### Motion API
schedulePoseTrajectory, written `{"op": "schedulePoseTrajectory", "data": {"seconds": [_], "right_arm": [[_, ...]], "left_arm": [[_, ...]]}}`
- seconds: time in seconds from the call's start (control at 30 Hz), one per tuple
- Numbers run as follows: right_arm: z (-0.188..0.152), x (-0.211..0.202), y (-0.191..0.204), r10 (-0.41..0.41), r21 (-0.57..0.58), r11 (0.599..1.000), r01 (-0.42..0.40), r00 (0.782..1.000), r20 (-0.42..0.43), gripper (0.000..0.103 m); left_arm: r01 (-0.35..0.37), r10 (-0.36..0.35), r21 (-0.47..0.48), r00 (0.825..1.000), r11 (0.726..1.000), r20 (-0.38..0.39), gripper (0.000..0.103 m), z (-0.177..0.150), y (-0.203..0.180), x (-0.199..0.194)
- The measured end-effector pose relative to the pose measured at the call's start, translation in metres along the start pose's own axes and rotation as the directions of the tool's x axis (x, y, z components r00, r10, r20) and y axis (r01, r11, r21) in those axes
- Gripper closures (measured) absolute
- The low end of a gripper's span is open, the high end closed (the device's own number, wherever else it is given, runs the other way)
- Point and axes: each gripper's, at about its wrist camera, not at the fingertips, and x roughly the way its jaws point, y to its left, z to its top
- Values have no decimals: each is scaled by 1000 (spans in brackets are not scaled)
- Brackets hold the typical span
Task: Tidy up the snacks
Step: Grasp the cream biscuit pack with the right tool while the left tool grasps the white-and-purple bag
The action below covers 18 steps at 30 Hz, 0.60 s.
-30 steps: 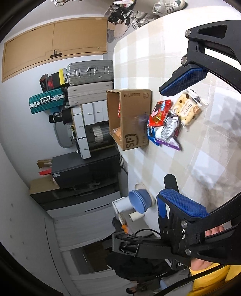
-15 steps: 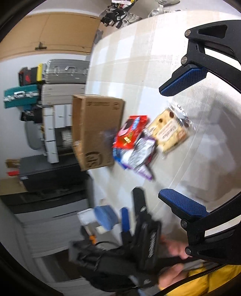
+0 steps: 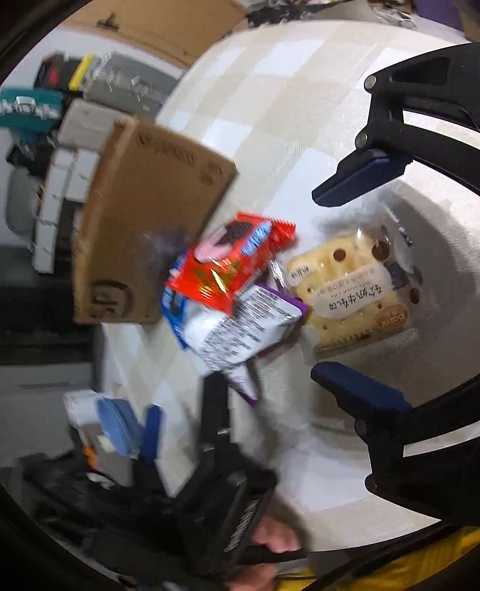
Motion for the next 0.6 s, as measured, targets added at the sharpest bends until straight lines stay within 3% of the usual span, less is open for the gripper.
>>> {"op": "schedulePoseTrajectory", "data": {"seconds": [0.07, 0.17, 0.33, 0.5, 0.6], "right_arm": [[1, 13, -3, 21, -3, 1000, -21, 999, -48, 28], [3, 13, -10, 26, 28, 999, -25, 999, -33, 40], [0, 9, -12, 41, 68, 997, -40, 999, -11, 43], [-11, -2, -11, 59, 140, 988, -62, 998, 20, 43], [-17, -12, -14, 72, 203, 976, -81, 996, 49, 43]], "left_arm": [[20, -19, 20, 1000, 1000, -11, 1, 5, -1, 6], [50, -49, 52, 999, 997, -14, 1, 10, -2, 13], [103, -101, 107, 994, 989, -30, 1, 21, -7, 24], [47, -51, 219, 999, 975, 15, 1, 41, -24, 29], [59, -71, 313, 997, 948, 27, 1, 56, -38, 35]]}}
